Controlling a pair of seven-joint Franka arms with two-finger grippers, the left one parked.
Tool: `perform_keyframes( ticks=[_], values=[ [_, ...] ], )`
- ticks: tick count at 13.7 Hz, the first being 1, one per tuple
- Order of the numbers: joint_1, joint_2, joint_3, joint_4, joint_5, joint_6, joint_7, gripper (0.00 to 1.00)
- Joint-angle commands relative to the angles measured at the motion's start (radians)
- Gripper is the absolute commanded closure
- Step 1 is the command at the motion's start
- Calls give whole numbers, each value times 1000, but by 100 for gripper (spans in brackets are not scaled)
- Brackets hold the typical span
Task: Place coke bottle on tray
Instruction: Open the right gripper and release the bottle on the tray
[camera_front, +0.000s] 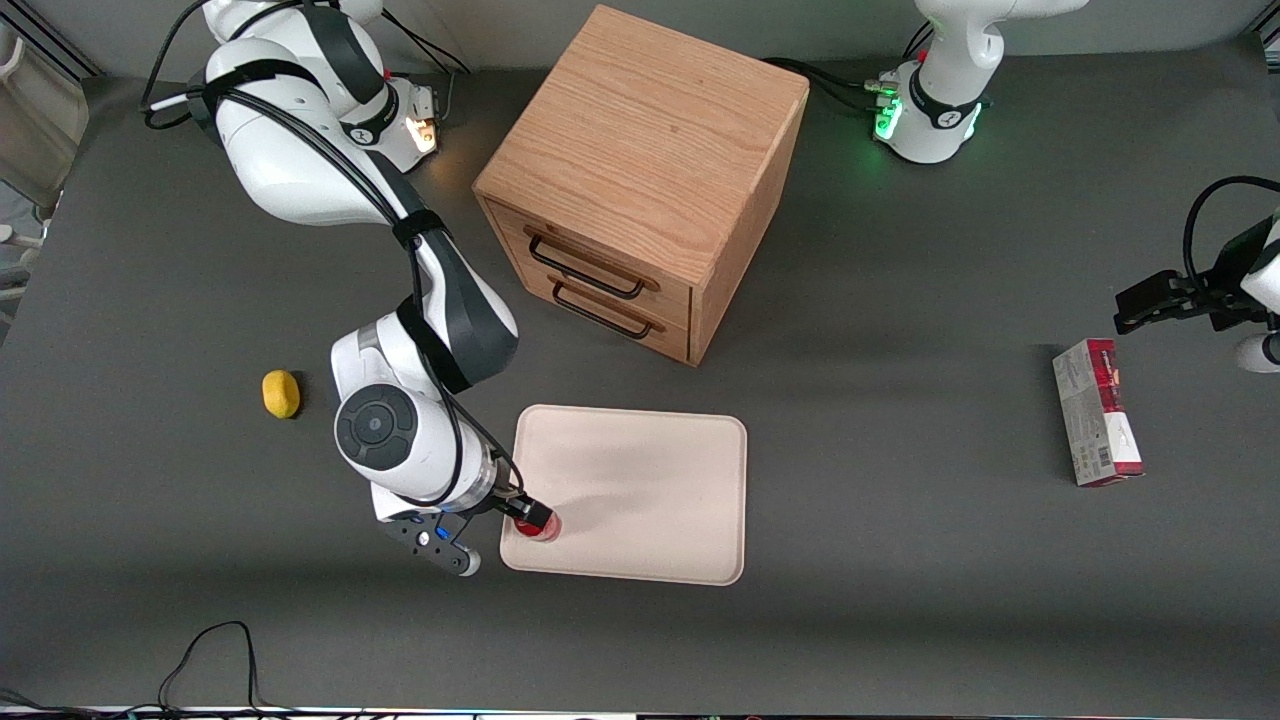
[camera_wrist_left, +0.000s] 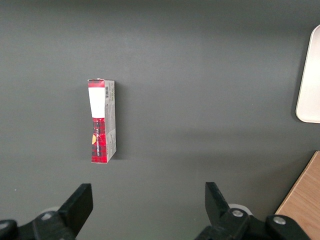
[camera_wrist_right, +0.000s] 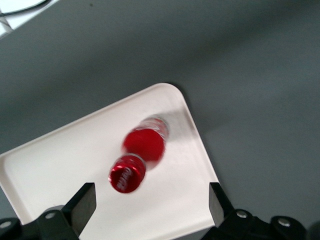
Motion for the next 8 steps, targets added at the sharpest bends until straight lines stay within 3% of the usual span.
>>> perform_keyframes(
  ticks=[1, 4, 8],
  values=[
    [-1, -65, -5, 6, -13, -100, -60, 0],
    [-73, -197, -4, -98, 2, -265, -256, 0],
    [-194, -600, -8, -608, 36, -211, -541, 0]
  ],
)
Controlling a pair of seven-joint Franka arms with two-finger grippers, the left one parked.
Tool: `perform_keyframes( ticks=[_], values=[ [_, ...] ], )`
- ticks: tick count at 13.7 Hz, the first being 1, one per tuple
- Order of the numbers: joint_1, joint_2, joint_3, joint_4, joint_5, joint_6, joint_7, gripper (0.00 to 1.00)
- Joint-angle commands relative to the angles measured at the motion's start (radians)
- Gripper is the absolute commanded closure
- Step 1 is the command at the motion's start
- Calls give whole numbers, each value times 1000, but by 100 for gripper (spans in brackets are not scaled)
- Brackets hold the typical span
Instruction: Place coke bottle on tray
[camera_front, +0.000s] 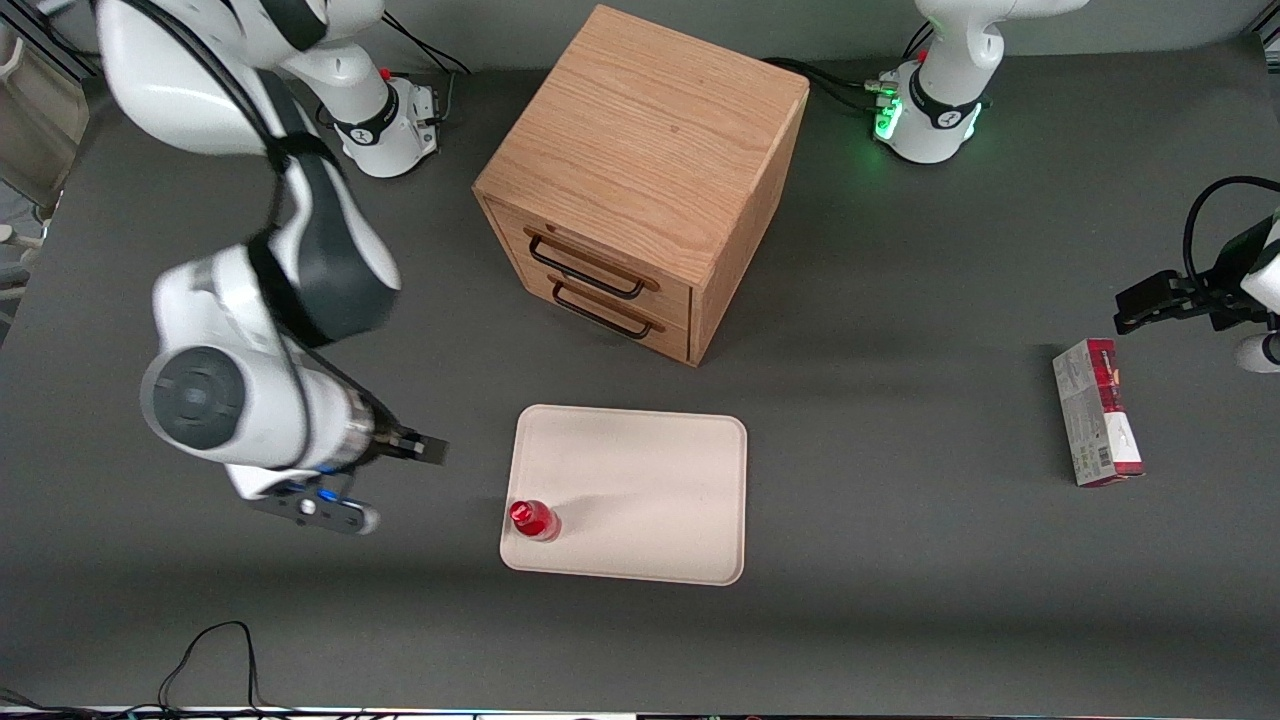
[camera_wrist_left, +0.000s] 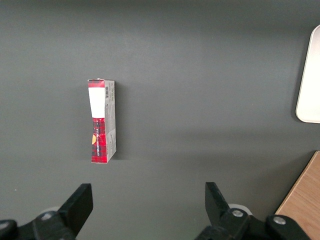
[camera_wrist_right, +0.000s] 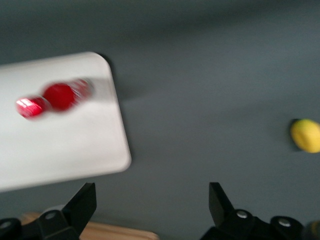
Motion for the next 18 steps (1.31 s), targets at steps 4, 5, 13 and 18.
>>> perform_keyframes(
  ticks=[4, 5, 13, 18],
  values=[
    [-142, -638, -24, -764, 47, 134, -381, 0],
    [-168, -687, -24, -786, 47, 124, -442, 0],
    [-166, -720, -68, -709, 58, 44, -497, 0],
    [-114, -688, -117, -631, 95, -1, -495, 0]
  ],
)
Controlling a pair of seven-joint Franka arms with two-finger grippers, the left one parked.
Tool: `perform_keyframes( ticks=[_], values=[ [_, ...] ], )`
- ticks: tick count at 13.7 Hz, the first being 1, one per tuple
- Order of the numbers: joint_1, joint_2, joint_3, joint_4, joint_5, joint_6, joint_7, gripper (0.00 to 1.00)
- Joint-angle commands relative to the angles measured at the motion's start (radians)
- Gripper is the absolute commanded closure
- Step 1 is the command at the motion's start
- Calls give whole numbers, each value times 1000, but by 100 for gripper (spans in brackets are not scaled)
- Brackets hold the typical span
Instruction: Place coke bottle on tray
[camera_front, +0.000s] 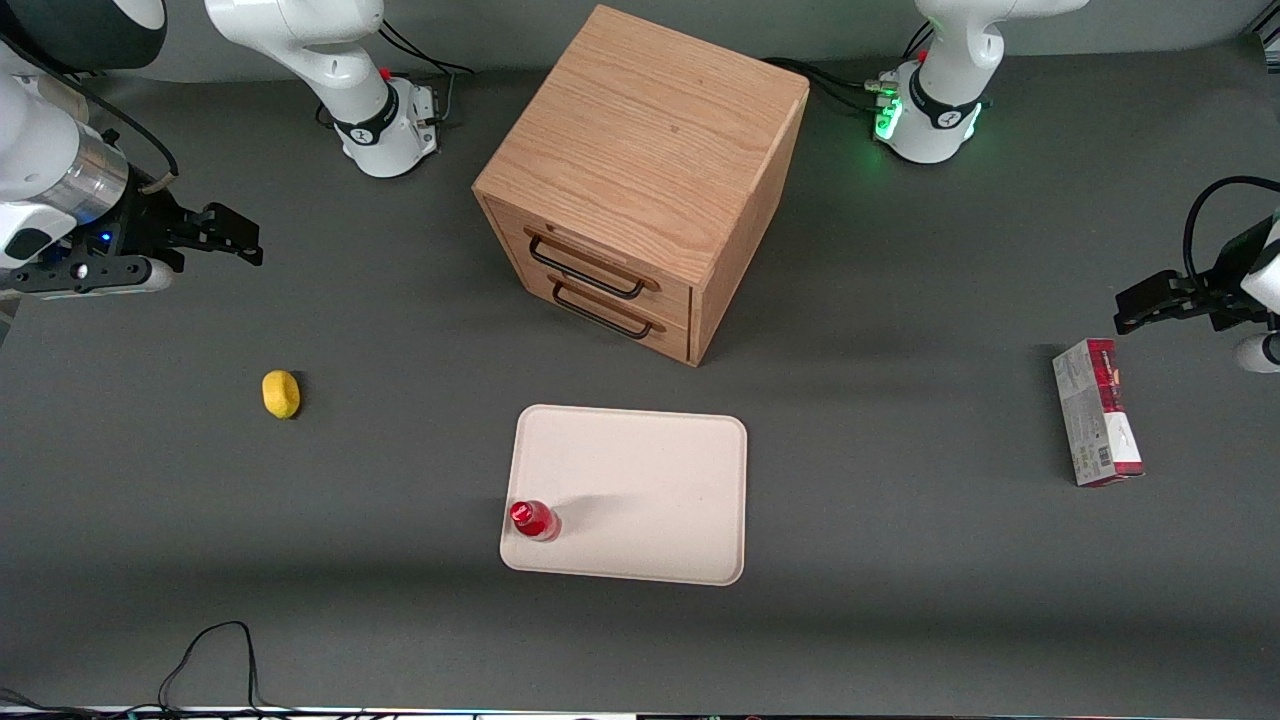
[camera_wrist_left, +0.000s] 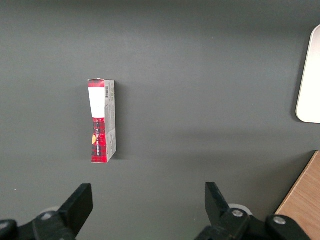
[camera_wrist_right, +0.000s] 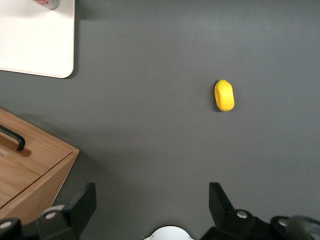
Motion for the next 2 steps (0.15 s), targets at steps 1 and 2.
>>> perform_keyframes(
  ticks=[1, 2],
  values=[
    [42, 36, -50, 72, 38, -46, -25, 0],
    [42, 36, -50, 73, 38, -59, -29, 0]
  ],
)
